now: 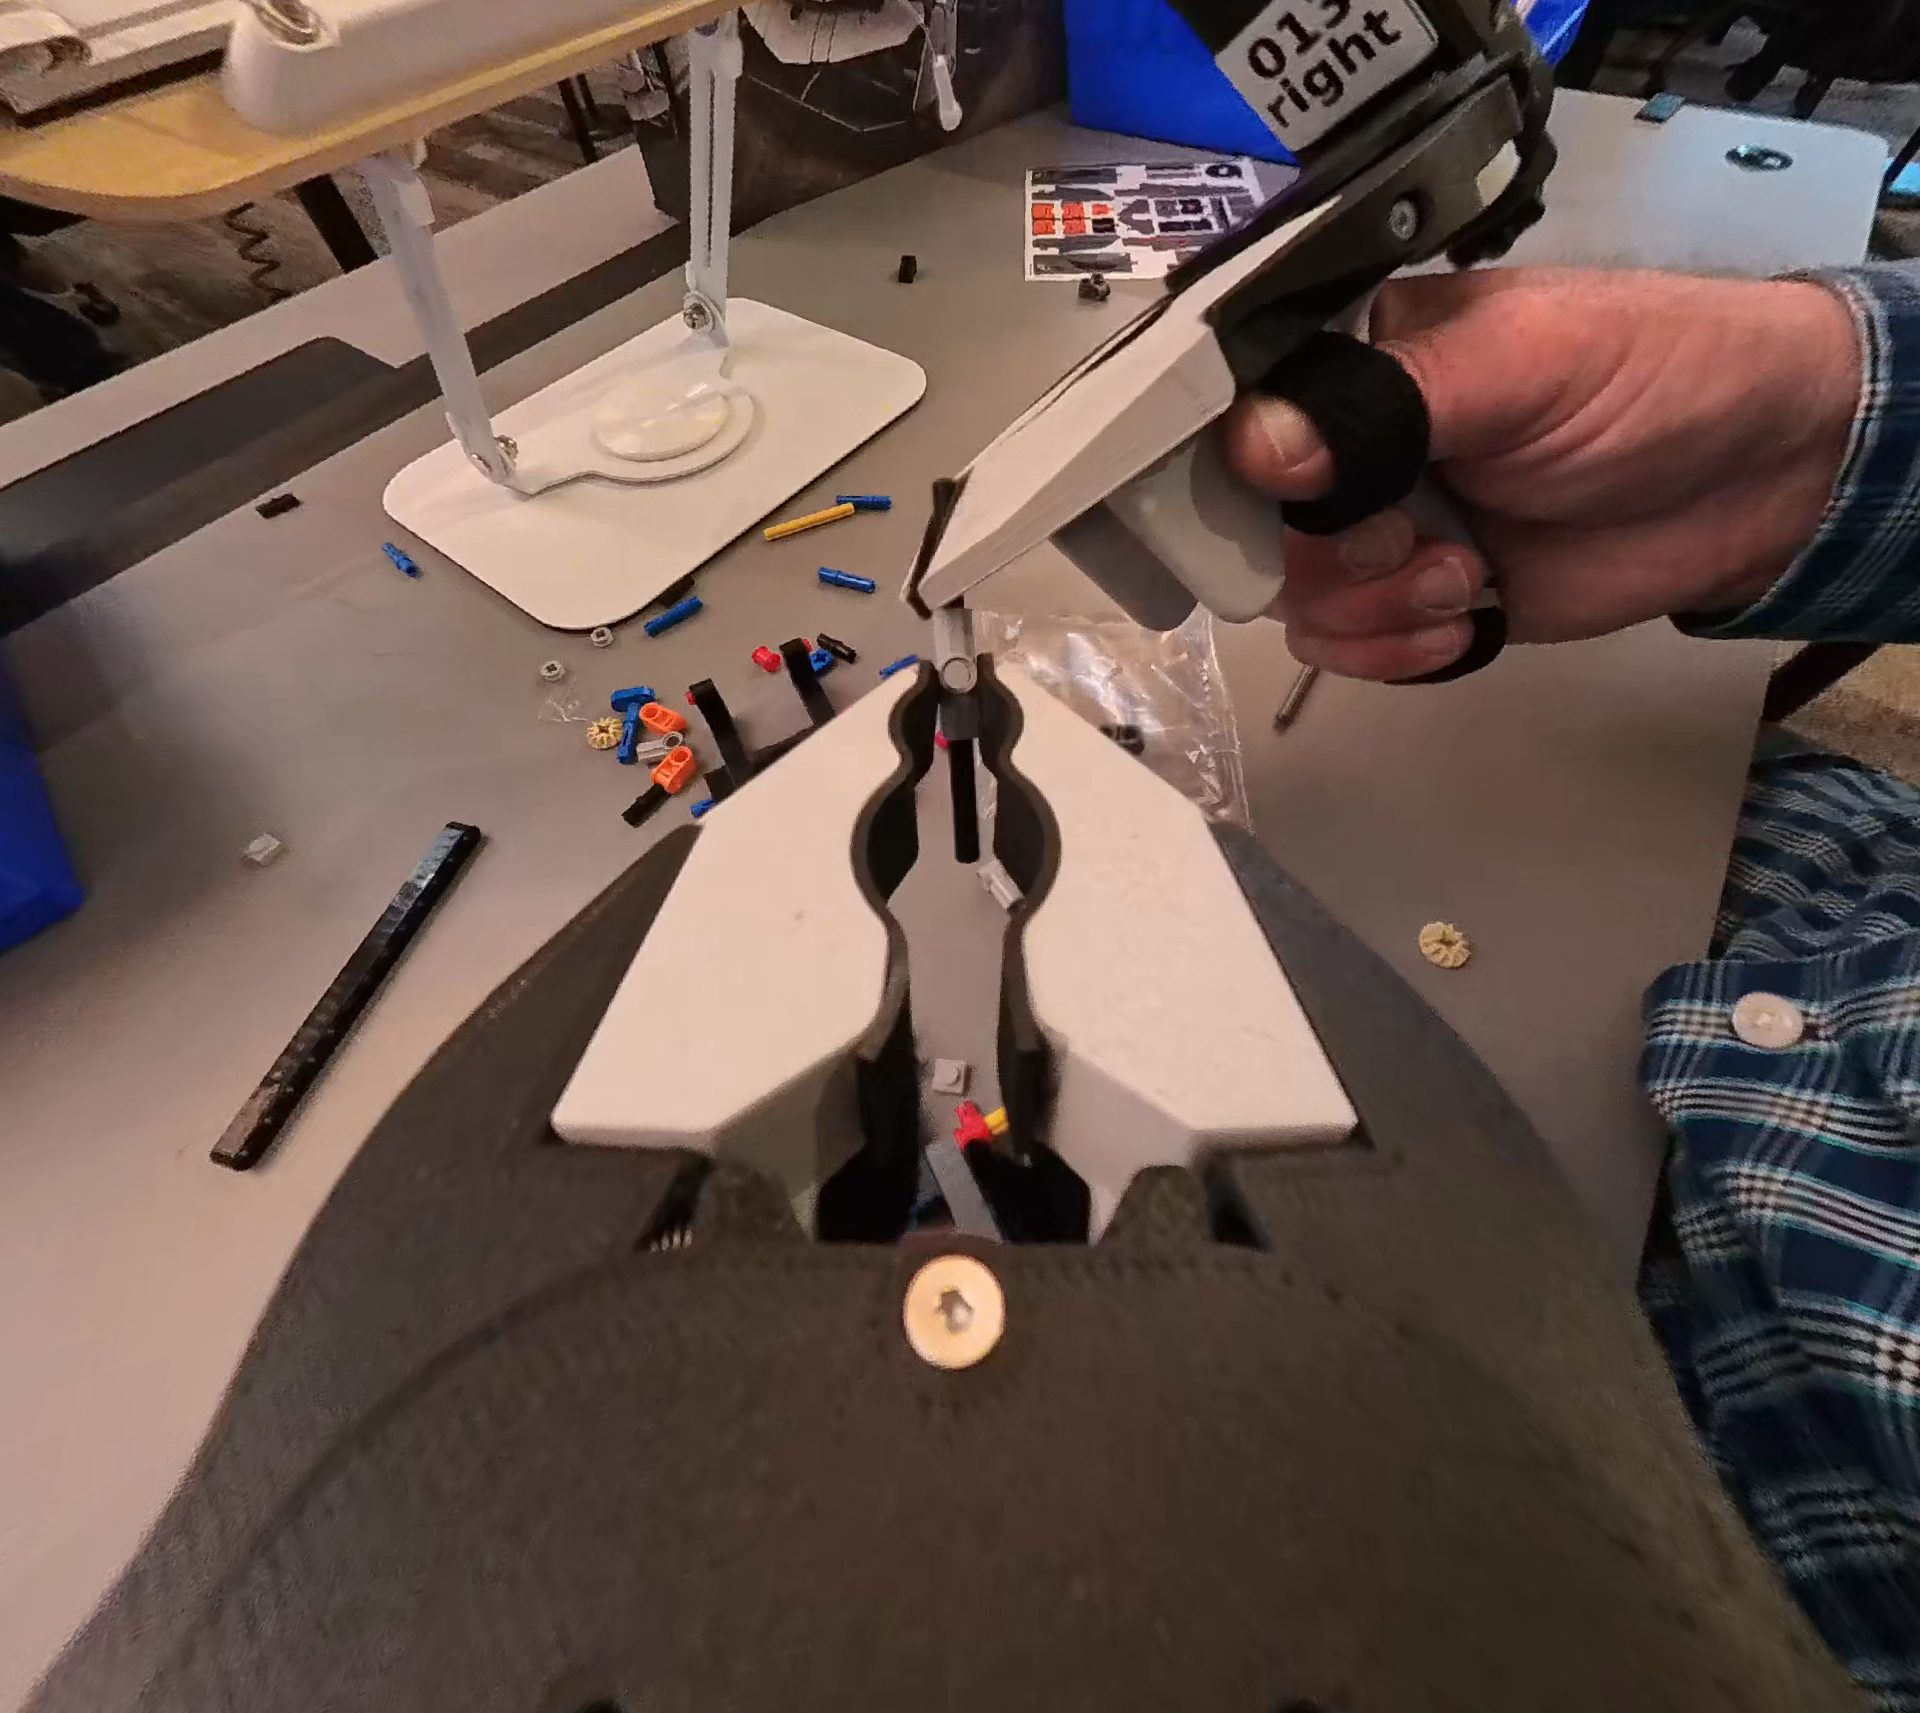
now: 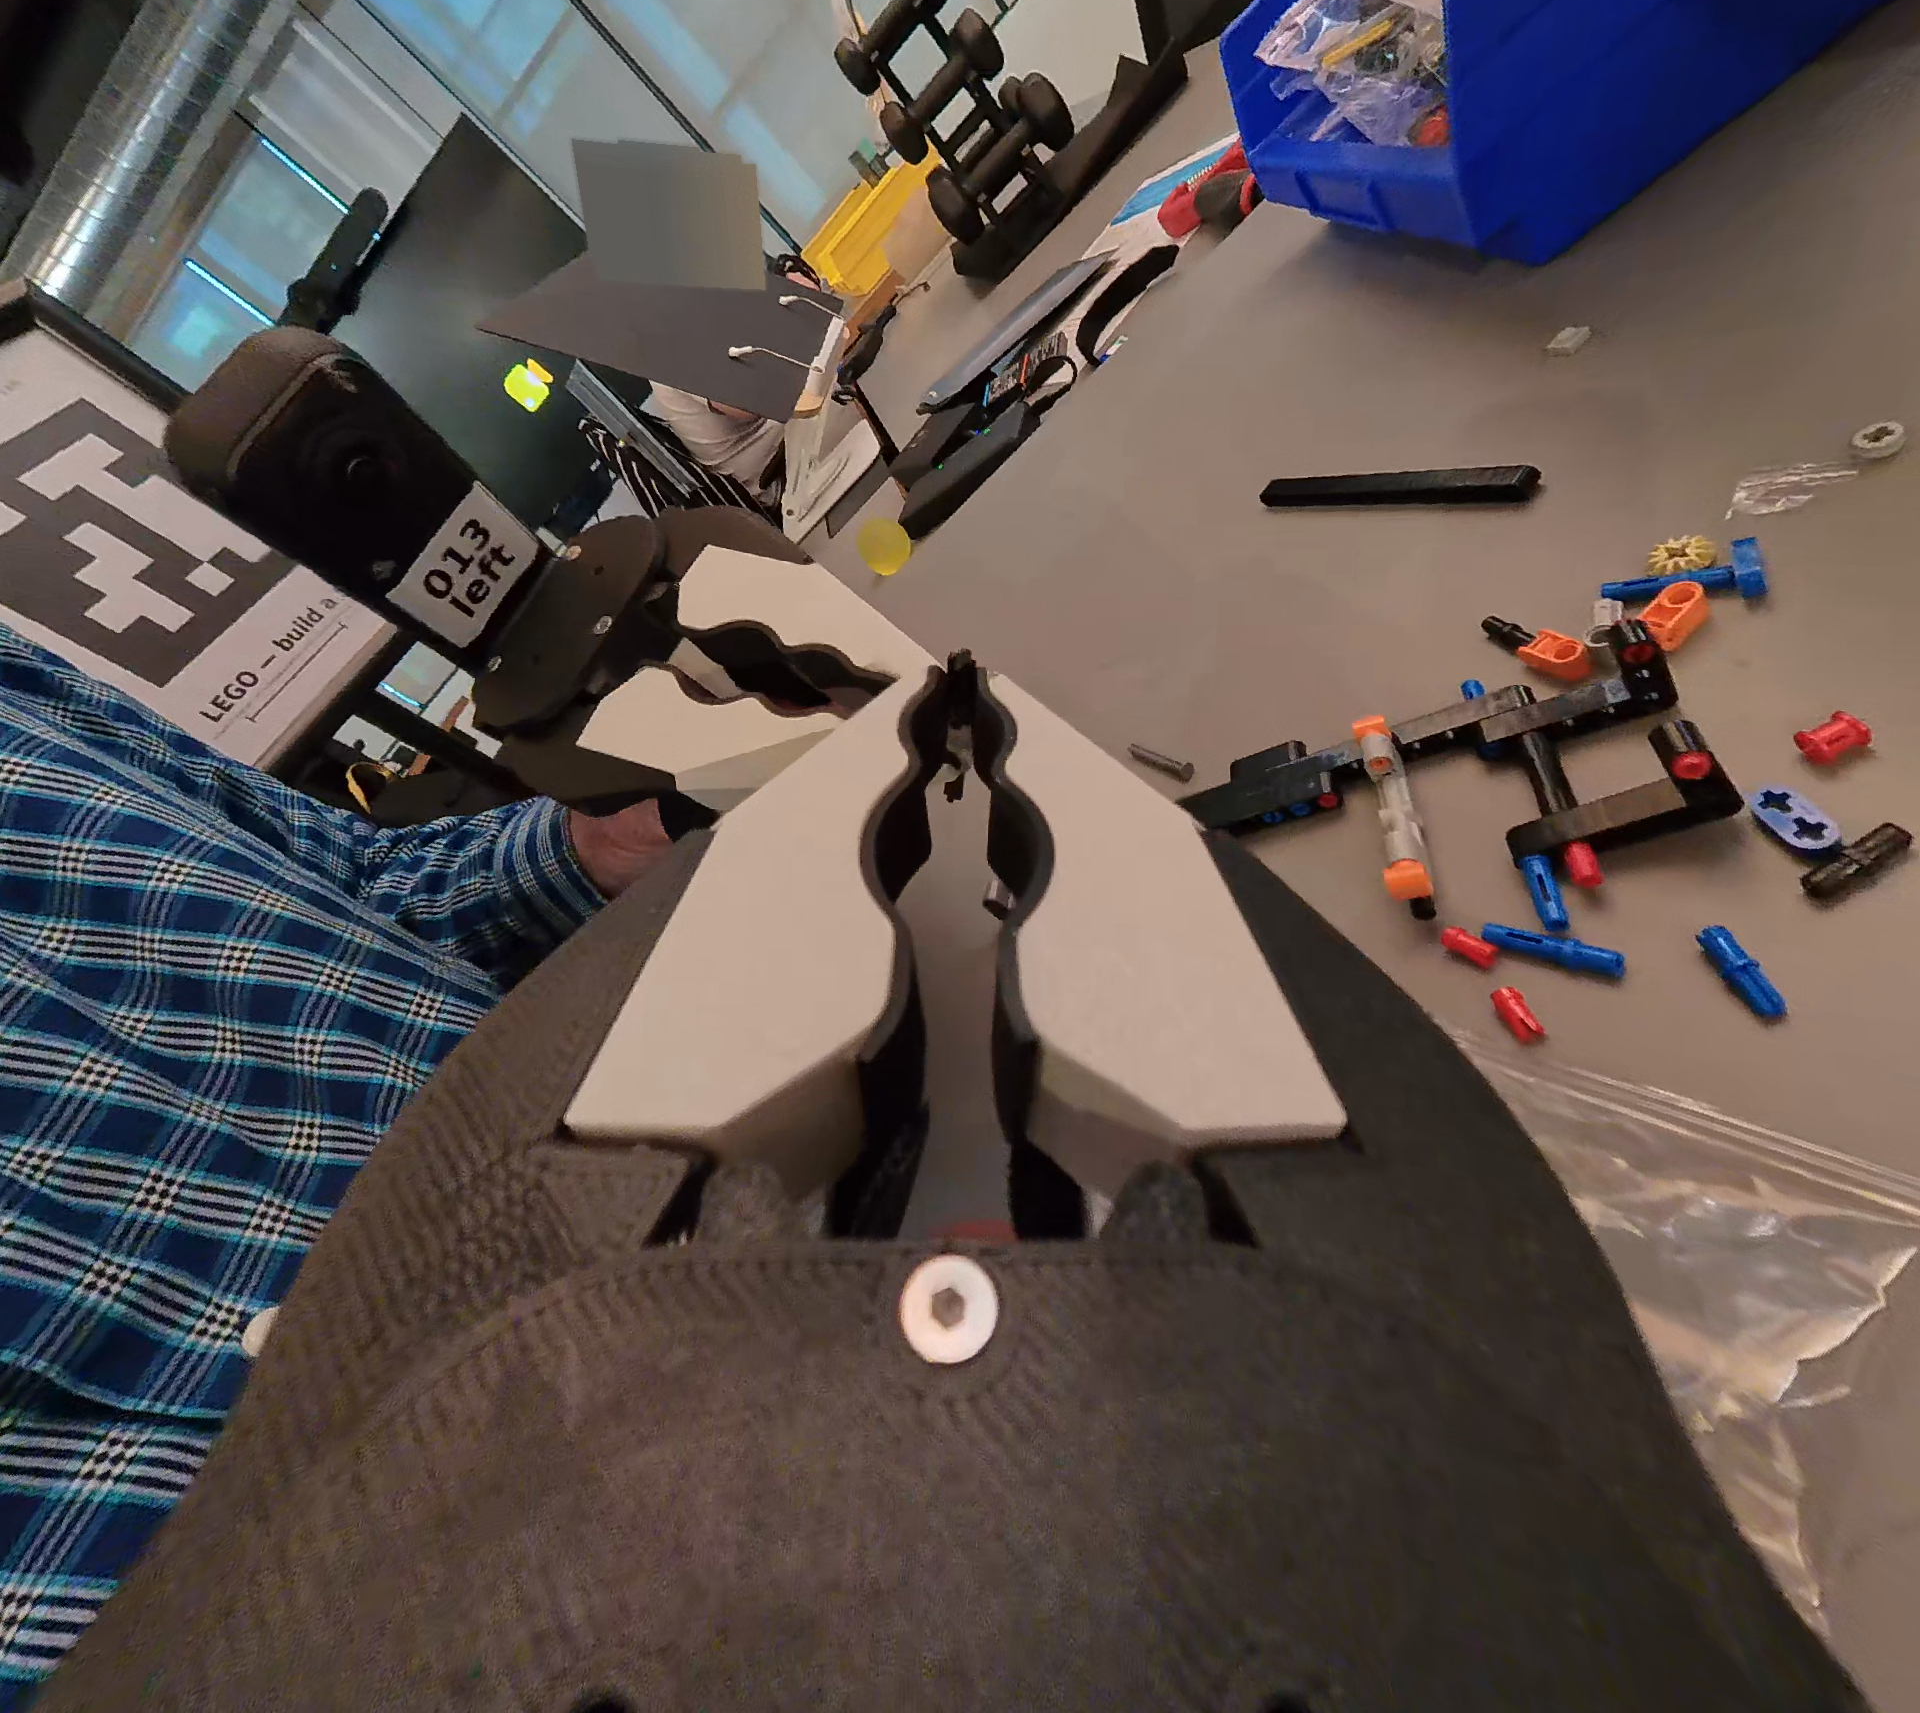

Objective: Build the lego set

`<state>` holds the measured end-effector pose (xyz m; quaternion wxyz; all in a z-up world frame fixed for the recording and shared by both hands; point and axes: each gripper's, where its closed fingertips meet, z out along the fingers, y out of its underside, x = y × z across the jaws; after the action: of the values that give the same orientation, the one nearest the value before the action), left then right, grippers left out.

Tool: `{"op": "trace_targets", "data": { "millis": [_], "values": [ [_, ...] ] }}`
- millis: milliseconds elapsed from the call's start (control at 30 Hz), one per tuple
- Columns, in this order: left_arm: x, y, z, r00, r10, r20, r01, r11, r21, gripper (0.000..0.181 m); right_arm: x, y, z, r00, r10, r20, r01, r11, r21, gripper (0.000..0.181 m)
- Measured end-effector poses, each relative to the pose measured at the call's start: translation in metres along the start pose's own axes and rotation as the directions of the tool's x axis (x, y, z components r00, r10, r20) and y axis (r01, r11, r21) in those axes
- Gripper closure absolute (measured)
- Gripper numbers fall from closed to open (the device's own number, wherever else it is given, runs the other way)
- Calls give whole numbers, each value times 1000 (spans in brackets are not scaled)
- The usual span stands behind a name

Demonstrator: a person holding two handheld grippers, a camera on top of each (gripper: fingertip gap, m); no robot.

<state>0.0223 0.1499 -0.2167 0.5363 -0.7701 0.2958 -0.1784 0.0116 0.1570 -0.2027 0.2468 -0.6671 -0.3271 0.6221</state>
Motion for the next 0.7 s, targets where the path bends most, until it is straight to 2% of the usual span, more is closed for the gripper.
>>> {"op": "trace_targets", "data": {
  "millis": [133,200,233,700],
  "values": [
    [0,-1,0,999,-37,-21,37,999,11,176,2,-1,0,1000,-5,-1,5,1000,8,178],
    [0,0,0,998,-53,-33,53,999,12,176,6,-1,-1,1000,3,-11,-3,1000,8,165],
    [0,-1,0,997,-61,-38,61,998,14,176,5,-1,-2,1000,-4,-2,4,1000,6,164],
    [5,-3,1,981,-155,-121,161,986,46,176,-3,3,-1,998,-37,55,37,999,-6,177]
  ]
}}
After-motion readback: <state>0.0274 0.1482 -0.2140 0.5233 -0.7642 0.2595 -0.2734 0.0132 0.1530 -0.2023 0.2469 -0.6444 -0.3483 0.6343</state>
